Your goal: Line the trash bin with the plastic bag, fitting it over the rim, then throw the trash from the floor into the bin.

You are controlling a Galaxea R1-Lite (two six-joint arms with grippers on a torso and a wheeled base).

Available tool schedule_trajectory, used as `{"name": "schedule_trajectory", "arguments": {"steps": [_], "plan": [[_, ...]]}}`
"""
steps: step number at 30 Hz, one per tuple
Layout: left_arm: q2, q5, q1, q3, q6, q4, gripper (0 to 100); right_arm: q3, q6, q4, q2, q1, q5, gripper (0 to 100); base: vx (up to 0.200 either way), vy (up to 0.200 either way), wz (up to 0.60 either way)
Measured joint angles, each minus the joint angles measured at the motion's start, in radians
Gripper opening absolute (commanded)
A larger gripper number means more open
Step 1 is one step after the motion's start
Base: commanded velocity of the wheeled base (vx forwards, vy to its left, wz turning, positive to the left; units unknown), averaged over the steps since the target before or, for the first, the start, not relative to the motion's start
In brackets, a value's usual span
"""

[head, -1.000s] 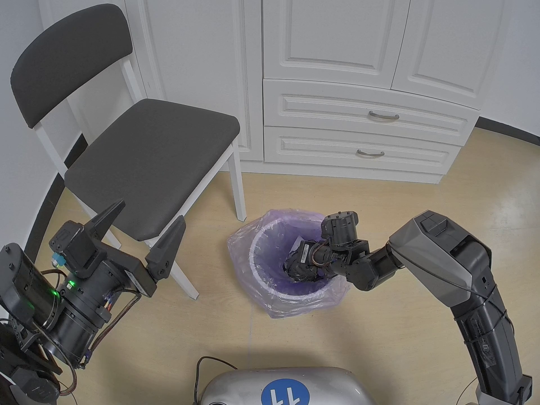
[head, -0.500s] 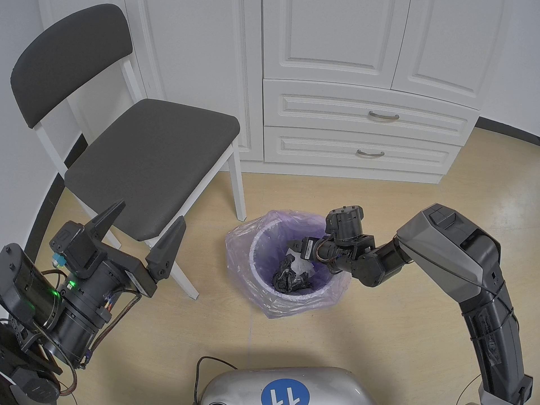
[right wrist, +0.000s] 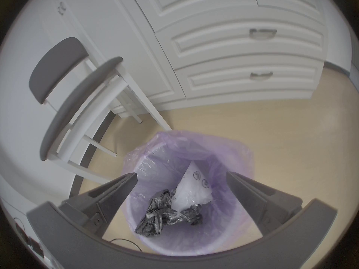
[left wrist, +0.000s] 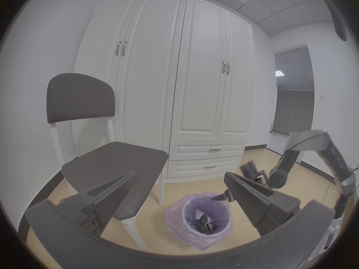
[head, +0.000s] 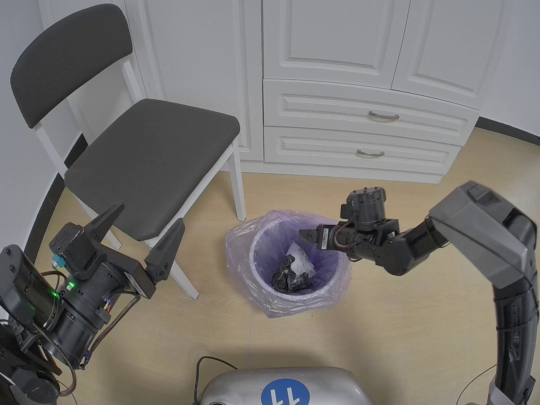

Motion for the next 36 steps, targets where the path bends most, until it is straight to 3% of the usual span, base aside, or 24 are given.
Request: {"name": "schedule_trajectory", "arguments": {"steps": [5,12,19,27,36], "plan": [[0.001,-0.002,0.052,0.001,0.001,0.001,100,0.154,-0.102,-0.003,-0.187,-0.032,-0.020,100,0.000,0.000,0.00],[-0.011,-0.005,0.207,-0.001,0.014,0.002,100,0.402,-0.204,-0.028,-0.501,-0.109,-0.058,100,0.000,0.000,0.00],[-0.088,-0.005,0.330,0.003,0.018,0.010,100,0.611,-0.237,-0.097,-0.834,-0.171,-0.093,100,0.000,0.000,0.00],[-0.199,0.000,0.421,0.008,0.016,0.013,100,0.756,-0.250,-0.128,-1.182,-0.202,-0.194,100,0.000,0.000,0.00],[-0.377,0.001,0.501,0.070,0.011,0.022,100,0.920,-0.255,-0.127,-1.573,-0.242,-0.231,100,0.000,0.000,0.00]]}}
